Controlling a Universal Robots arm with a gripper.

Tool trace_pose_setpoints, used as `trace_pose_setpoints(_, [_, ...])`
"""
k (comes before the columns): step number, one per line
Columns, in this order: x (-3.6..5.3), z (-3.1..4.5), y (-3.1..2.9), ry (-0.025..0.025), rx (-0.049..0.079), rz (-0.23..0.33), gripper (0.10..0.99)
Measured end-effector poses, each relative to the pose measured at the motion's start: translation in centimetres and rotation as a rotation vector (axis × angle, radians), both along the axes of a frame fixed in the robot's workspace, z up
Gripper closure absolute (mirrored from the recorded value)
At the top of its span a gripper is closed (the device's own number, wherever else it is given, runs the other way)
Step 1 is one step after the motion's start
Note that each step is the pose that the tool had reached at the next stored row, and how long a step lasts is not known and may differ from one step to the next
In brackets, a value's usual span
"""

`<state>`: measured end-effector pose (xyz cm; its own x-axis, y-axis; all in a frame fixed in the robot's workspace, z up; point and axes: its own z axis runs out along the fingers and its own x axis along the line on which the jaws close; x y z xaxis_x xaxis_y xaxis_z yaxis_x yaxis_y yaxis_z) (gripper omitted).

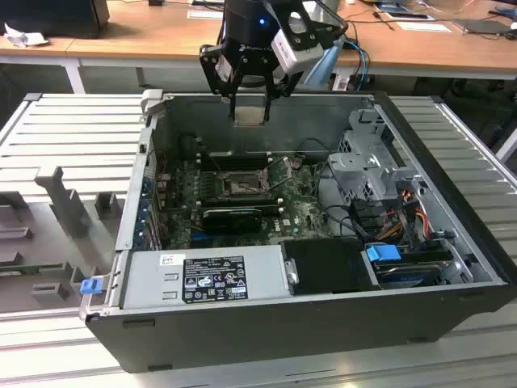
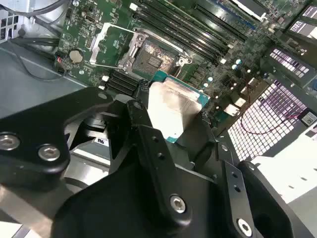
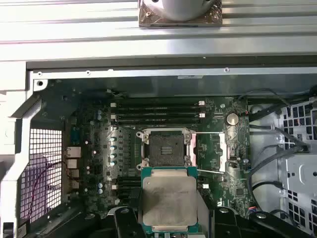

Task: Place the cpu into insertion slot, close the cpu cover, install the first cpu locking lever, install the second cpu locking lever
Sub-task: 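Place the cpu into insertion slot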

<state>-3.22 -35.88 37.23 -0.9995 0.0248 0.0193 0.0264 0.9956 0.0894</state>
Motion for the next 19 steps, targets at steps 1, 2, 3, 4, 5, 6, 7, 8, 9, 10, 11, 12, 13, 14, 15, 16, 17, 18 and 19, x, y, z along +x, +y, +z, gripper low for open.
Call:
trace_pose_setpoints(1, [0.0,0.0,0.0,0.0,0.0,-0.004,0.557])
trace_pose_setpoints(2, [0.0,0.0,0.0,0.0,0.0,-0.017,0.557])
trace_pose_setpoints(3, [0.0,-0.01,0.0,0.0,0.0,-0.031,0.557])
trace_pose_setpoints(4, [0.0,-0.02,0.0,0.0,0.0,-0.054,0.557])
trace_pose_setpoints(5, [0.0,-0.03,0.0,0.0,0.0,-0.079,0.557])
trace_pose_setpoints(6, [0.0,-0.04,0.0,0.0,0.0,-0.103,0.557])
trace_pose_setpoints(7, [0.0,-0.05,0.0,0.0,0.0,-0.115,0.557])
trace_pose_setpoints(8, [0.0,-0.05,0.0,0.0,0.0,-0.13,0.557])
trace_pose_setpoints(9, [0.0,-0.06,0.0,0.0,0.0,-0.146,0.557])
trace_pose_setpoints(10, [0.01,-0.07,0.0,0.0001,0.0,-0.159,0.557])
trace_pose_setpoints(11, [0.02,-0.07,0.0,0.0001,0.0,-0.169,0.557])
trace_pose_setpoints(12, [0.03,-0.1,0.0,0.0001,0.0,-0.172,0.557])
trace_pose_setpoints(13, [0.03,-0.15,0.0,0.0,0.0,-0.173,0.557])
trace_pose_setpoints(14, [0.03,-0.22,0.0,-0.0001,0.0,-0.173,0.557])
trace_pose_setpoints(15, [0.03,-0.29,0.0,0.0,-0.001,-0.173,0.557])
trace_pose_setpoints(16, [0.04,-0.37,0.0,0.0,0.0,-0.173,0.557])
trace_pose_setpoints(17, [0.04,-0.45,0.0,-0.0001,-0.001,-0.173,0.557])
trace_pose_setpoints(18, [0.04,-0.47,0.0,-0.0002,-0.003,-0.173,0.557])
trace_pose_setpoints(19, [0.04,-0.5,0.0,-0.0002,-0.004,-0.194,0.557])
